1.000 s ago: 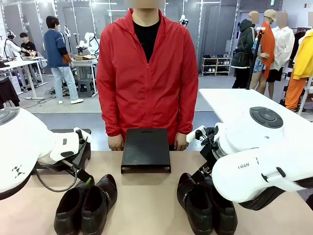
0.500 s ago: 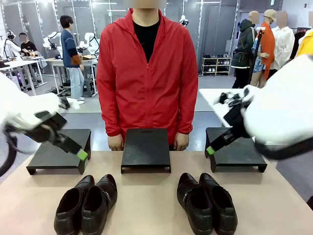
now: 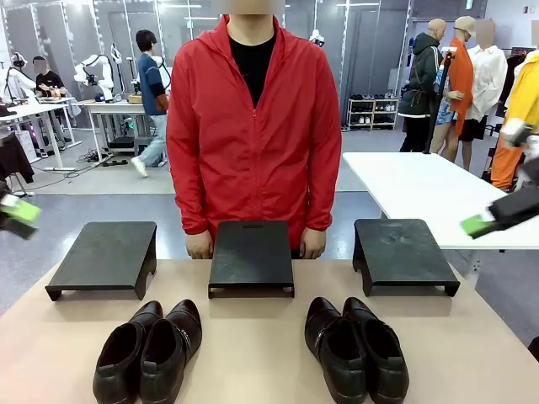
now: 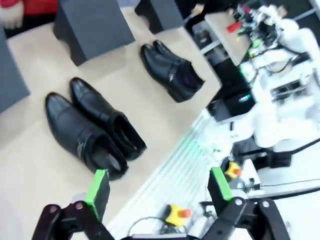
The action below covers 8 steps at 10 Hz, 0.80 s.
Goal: Place the shoes on the stand as instructed by the person.
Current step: Pick up one pair of Shoes and place it on the Shoes Stand indicated by the person.
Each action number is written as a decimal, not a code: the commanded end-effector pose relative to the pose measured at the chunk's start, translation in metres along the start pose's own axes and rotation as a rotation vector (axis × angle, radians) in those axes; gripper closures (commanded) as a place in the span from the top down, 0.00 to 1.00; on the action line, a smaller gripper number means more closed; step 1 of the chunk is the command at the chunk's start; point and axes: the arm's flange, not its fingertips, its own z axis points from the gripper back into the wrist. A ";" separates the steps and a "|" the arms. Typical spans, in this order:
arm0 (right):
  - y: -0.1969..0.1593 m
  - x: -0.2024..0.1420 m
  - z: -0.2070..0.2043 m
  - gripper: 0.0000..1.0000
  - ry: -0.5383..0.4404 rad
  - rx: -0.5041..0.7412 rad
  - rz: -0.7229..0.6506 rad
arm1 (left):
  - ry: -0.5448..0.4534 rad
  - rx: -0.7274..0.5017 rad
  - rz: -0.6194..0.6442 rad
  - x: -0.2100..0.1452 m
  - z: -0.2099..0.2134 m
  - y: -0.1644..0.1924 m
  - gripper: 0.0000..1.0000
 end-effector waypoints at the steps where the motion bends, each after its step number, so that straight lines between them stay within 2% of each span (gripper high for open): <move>1: -0.054 -0.019 0.023 1.00 -0.067 0.107 -0.113 | -0.085 -0.097 0.114 -0.024 0.039 0.027 1.00; 2: -0.072 -0.042 0.036 1.00 -0.124 0.163 -0.152 | -0.164 -0.157 0.148 -0.047 0.062 0.039 1.00; 5: -0.100 -0.104 0.057 1.00 -0.230 0.225 -0.216 | -0.272 -0.140 0.286 -0.123 0.110 0.074 1.00; 7: -0.105 -0.119 0.059 1.00 -0.253 0.236 -0.219 | -0.310 -0.132 0.332 -0.151 0.125 0.089 1.00; 8: -0.106 -0.120 0.058 1.00 -0.256 0.236 -0.219 | -0.311 -0.125 0.337 -0.154 0.125 0.091 1.00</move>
